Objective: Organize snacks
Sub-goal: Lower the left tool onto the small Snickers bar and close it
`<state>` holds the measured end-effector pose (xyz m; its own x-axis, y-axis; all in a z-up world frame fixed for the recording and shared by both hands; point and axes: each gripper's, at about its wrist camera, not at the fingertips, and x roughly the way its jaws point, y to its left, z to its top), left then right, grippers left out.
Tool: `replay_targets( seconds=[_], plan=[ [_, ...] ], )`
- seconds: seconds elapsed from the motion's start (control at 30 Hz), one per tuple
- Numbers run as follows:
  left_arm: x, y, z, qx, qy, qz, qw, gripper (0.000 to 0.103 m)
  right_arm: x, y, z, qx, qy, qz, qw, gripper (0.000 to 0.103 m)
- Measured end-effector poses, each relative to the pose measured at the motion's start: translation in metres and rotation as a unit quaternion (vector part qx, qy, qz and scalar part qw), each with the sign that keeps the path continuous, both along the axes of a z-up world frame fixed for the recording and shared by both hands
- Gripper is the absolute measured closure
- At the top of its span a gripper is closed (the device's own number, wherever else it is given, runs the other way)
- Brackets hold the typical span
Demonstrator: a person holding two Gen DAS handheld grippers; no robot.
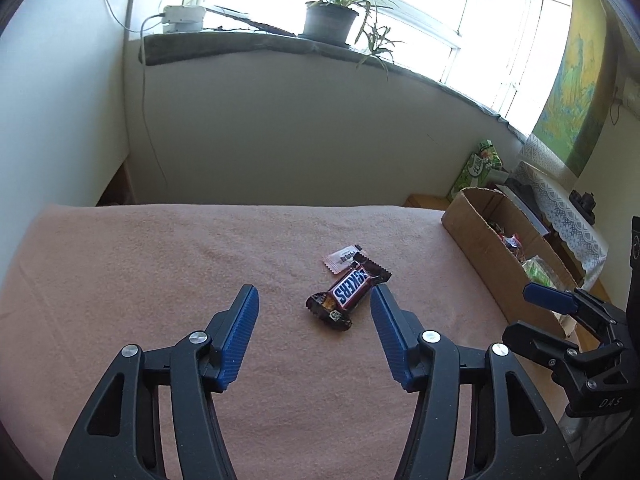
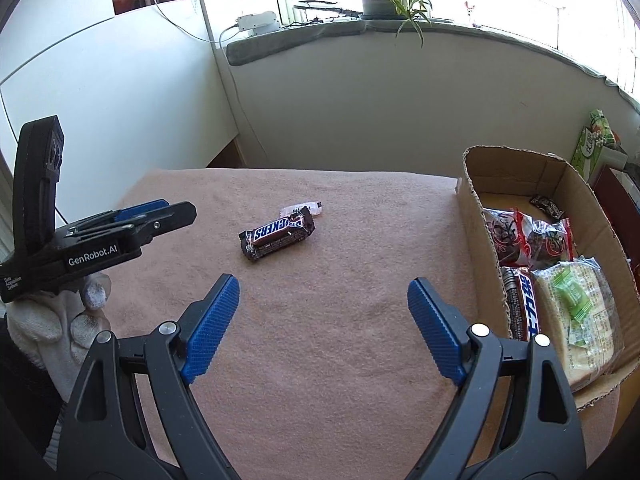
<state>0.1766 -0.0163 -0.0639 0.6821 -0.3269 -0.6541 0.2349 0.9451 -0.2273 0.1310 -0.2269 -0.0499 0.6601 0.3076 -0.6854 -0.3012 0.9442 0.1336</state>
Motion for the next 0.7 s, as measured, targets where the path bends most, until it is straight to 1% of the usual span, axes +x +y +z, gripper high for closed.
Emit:
replay_targets(
  seconds=[0.1, 0.2, 0.33, 0.43, 0.47, 0.57, 0.63, 0.67, 0.7],
  plan=[
    [0.01, -0.011, -0.006, 0.004, 0.009, -0.019, 0.9998, 0.046, 0.012, 0.0, 0.0, 0.015, 0.007, -0.003, 1.0, 0.014],
    [0.019, -0.024, -0.014, 0.019, 0.018, -0.04, 0.9989, 0.046, 0.025, -0.004, -0.001, 0.032, 0.016, -0.014, 0.999, 0.014],
    [0.032, -0.037, -0.022, 0.035, 0.027, -0.06, 0.9972, 0.046, 0.044, -0.01, -0.006, 0.073, 0.043, -0.022, 0.996, 0.014],
    [0.04, -0.047, -0.028, 0.056, 0.029, -0.075, 0.9952, 0.046, 0.061, -0.012, -0.011, 0.098, 0.063, -0.032, 0.993, 0.017],
    [0.042, -0.05, -0.03, 0.064, 0.029, -0.082, 0.9941, 0.046, 0.066, -0.012, -0.013, 0.107, 0.071, -0.036, 0.991, 0.021],
    [0.049, -0.055, -0.038, 0.093, 0.031, -0.089, 0.9912, 0.046, 0.081, -0.009, -0.016, 0.124, 0.082, -0.038, 0.988, 0.022],
    [0.052, -0.054, -0.043, 0.103, 0.033, -0.09, 0.99, 0.046, 0.092, -0.004, -0.02, 0.13, 0.093, -0.039, 0.986, 0.023],
    [0.053, -0.054, -0.045, 0.103, 0.036, -0.09, 0.99, 0.048, 0.099, -0.001, -0.022, 0.136, 0.101, -0.038, 0.985, 0.029],
    [0.054, -0.053, -0.047, 0.101, 0.038, -0.089, 0.9902, 0.057, 0.106, 0.001, -0.025, 0.14, 0.11, -0.038, 0.983, 0.039]
  ],
)
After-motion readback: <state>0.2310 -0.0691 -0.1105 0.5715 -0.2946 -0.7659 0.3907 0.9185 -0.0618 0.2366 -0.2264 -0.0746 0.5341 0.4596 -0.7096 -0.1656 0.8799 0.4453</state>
